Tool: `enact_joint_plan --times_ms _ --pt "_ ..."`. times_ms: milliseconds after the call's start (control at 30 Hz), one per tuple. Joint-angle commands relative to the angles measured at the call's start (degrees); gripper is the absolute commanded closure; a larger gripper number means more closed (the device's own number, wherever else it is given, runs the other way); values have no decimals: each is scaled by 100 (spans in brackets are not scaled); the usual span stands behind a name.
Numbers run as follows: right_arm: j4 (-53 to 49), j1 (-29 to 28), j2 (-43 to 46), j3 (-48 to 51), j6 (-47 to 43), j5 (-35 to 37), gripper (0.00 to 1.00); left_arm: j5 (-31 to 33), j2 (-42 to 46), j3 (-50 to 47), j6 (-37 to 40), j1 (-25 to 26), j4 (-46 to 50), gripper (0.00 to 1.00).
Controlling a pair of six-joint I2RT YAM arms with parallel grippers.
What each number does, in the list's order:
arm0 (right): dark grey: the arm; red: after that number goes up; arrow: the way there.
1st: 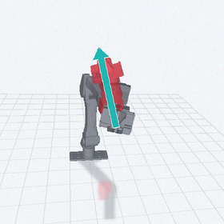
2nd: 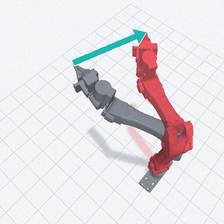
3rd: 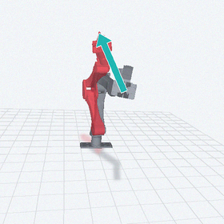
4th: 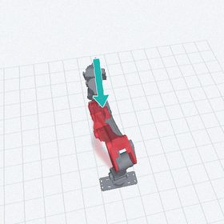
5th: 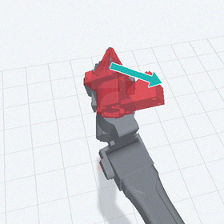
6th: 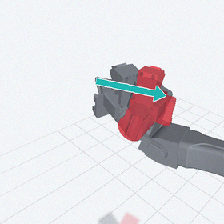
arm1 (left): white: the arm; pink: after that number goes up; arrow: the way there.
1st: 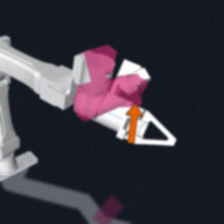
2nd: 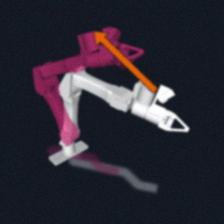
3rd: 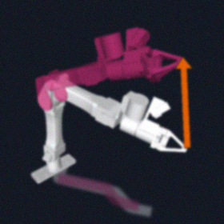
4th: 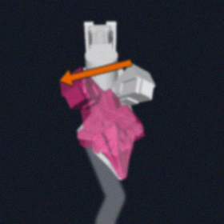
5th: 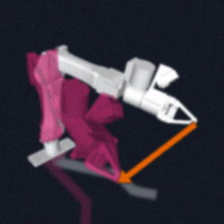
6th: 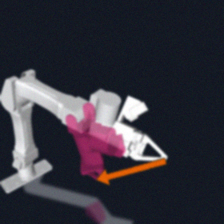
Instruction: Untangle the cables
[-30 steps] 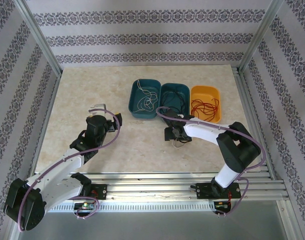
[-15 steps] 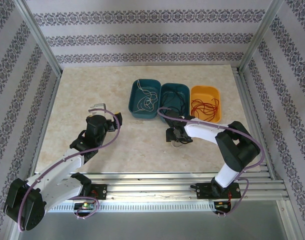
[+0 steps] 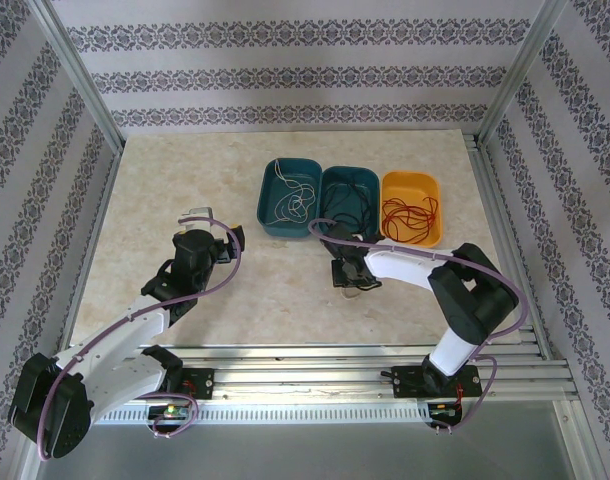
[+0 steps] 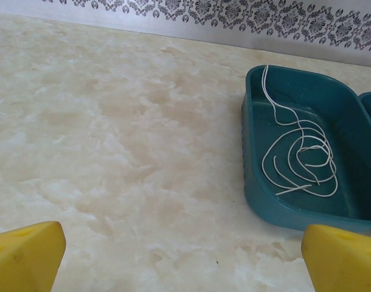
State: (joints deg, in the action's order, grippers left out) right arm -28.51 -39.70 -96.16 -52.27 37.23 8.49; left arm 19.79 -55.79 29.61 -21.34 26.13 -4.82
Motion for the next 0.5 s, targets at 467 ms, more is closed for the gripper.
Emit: enact_joint_plan --times_ms 467 --pt "-972 -856 206 -772 -135 -357 97 131 99 158 -34 -64 -2 1"
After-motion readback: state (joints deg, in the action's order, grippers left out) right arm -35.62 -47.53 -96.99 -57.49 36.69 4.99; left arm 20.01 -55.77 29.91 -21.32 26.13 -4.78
